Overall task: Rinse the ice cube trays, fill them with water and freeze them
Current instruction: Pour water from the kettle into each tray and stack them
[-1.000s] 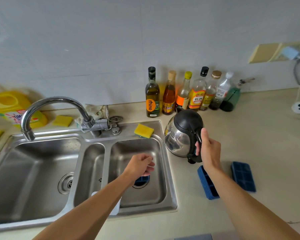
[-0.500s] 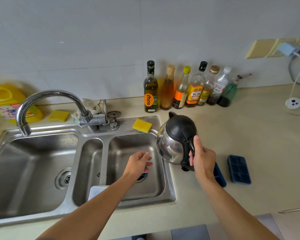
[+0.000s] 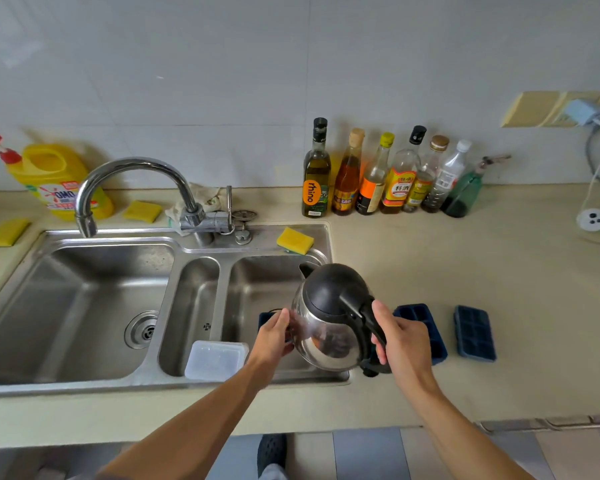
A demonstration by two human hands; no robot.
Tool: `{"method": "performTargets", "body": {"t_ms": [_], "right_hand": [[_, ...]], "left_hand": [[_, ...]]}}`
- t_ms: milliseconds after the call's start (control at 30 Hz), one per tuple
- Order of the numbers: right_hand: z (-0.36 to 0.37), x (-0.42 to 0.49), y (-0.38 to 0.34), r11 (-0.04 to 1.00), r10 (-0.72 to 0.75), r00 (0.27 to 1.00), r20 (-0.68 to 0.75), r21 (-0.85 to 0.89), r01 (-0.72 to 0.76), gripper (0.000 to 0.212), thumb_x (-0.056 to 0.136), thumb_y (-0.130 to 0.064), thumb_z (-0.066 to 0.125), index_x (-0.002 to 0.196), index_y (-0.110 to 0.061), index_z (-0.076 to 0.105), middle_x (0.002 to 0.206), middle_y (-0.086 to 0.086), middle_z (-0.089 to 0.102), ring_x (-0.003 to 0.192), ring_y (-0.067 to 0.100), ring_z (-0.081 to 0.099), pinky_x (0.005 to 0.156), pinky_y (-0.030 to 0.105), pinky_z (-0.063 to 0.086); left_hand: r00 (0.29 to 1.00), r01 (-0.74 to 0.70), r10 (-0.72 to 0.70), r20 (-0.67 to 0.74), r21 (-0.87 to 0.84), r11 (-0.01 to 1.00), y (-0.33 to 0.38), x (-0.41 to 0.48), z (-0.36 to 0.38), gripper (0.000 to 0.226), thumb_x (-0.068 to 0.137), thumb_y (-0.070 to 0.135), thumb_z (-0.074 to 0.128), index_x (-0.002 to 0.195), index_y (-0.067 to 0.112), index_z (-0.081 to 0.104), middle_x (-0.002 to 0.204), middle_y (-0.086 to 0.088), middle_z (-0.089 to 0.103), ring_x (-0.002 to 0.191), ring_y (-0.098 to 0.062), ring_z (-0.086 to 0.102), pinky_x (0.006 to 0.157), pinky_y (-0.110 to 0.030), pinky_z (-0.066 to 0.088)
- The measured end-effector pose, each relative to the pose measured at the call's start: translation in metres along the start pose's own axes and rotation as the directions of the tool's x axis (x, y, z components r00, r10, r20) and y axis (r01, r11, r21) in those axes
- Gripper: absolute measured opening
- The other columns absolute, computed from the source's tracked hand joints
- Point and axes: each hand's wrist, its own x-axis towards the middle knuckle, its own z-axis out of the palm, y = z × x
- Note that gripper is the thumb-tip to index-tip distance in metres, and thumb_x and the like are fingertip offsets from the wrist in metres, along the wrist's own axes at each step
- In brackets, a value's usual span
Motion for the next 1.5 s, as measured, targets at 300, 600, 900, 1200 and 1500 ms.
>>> {"method": "performTargets", "body": {"t_ms": [300,600,900,1200,1500], "right_hand": [[0.011,-0.009,-0.004,0.998,0.024,0.995,0.093,-0.058,-0.019,0.056,0.092,-0.051,0.068,0.050,-0.014,0.066,0.051,0.006,0.058,0.041,0.015,0.047,0.040,0.024,0.038],[0.019,-0.011,-0.013,0.993,0.033,0.991,0.133,-0.116,-0.018,0.053,0.089,-0.054,0.067,0.054,-0.014,0.070,0.052,0.004,0.060,0.041,0.012,0.050,0.039,0.022,0.040],[0.026,-0.008,-0.019,0.989,0.040,0.989,0.141,-0.148,-0.019,0.056,0.090,-0.052,0.068,0.050,-0.013,0.067,0.051,0.005,0.060,0.041,0.013,0.049,0.039,0.023,0.039],[0.032,-0.006,-0.023,0.985,0.030,0.989,0.143,-0.175,-0.004,0.060,0.091,-0.051,0.068,0.043,-0.016,0.062,0.047,0.004,0.058,0.037,0.013,0.046,0.038,0.021,0.038],[0.033,-0.003,-0.023,0.983,0.027,0.989,0.147,-0.184,0.001,0.058,0.090,-0.053,0.067,0.047,-0.015,0.065,0.050,0.005,0.060,0.040,0.013,0.049,0.039,0.022,0.039]], "left_hand": [[0.997,0.013,-0.016,-0.080,-0.037,0.999,-0.027,-0.021,-0.016,0.036,0.106,0.042,0.047,0.094,0.024,0.076,0.110,-0.015,0.073,0.111,-0.033,0.067,0.097,-0.046,0.057],[0.997,0.020,-0.028,-0.073,-0.099,0.995,-0.037,-0.023,-0.022,0.037,0.108,0.037,0.044,0.103,0.013,0.072,0.111,-0.017,0.072,0.112,-0.038,0.065,0.100,-0.054,0.054],[0.998,0.039,-0.045,-0.043,-0.125,0.991,-0.037,-0.022,-0.025,0.039,0.109,0.034,0.042,0.105,0.007,0.070,0.112,-0.018,0.072,0.110,-0.037,0.066,0.092,-0.045,0.059],[0.997,0.062,-0.068,-0.034,-0.150,0.987,-0.035,-0.021,-0.029,0.038,0.110,0.032,0.039,0.113,0.007,0.068,0.113,-0.019,0.072,0.111,-0.037,0.066,0.092,-0.045,0.059],[0.997,0.066,-0.072,-0.038,-0.140,0.988,-0.034,-0.021,-0.030,0.036,0.109,0.030,0.041,0.114,0.007,0.068,0.115,-0.019,0.070,0.112,-0.037,0.065,0.091,-0.044,0.060]]}}
